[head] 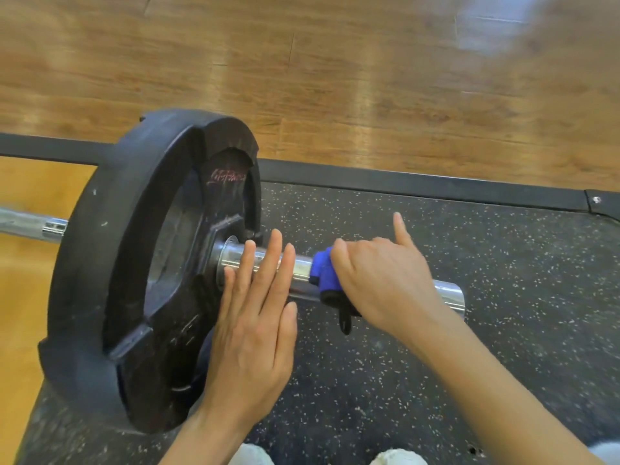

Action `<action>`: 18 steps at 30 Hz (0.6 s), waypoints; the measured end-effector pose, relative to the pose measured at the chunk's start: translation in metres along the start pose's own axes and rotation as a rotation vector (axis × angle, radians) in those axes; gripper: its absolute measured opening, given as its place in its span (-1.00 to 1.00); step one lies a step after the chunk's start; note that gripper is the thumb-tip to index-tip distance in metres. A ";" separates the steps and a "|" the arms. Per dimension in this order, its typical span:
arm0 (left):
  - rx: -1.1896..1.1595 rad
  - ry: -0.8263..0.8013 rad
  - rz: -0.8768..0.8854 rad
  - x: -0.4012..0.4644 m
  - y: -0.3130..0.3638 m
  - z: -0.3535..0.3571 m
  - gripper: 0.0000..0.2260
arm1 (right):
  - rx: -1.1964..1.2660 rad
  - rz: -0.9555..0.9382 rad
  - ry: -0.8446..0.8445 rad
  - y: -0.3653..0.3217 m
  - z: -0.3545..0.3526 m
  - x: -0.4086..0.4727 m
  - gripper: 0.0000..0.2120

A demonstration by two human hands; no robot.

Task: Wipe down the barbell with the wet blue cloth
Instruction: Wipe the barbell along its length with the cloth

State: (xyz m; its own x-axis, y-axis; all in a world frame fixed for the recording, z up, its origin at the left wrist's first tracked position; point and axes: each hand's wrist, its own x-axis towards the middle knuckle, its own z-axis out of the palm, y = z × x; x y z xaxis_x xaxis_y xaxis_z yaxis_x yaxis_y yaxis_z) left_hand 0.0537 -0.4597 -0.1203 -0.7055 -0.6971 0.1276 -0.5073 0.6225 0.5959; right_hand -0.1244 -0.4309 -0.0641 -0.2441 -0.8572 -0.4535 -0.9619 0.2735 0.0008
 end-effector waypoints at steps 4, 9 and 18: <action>-0.073 0.039 -0.028 0.010 0.011 -0.005 -0.51 | 0.106 -0.117 0.028 -0.024 0.000 0.014 -0.91; -0.094 0.066 -0.028 0.039 0.018 -0.007 -0.47 | 0.224 -0.055 0.027 -0.006 0.003 0.001 -0.89; 0.158 0.006 0.061 0.027 0.010 -0.003 -0.44 | 0.223 0.042 0.451 -0.026 0.059 -0.047 -0.57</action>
State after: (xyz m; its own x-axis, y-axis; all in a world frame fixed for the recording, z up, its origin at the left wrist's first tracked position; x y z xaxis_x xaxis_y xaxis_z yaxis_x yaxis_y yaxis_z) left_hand 0.0306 -0.4734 -0.1090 -0.7347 -0.6580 0.1652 -0.5353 0.7118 0.4548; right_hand -0.0808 -0.3719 -0.0950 -0.3585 -0.9331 -0.0268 -0.9123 0.3563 -0.2017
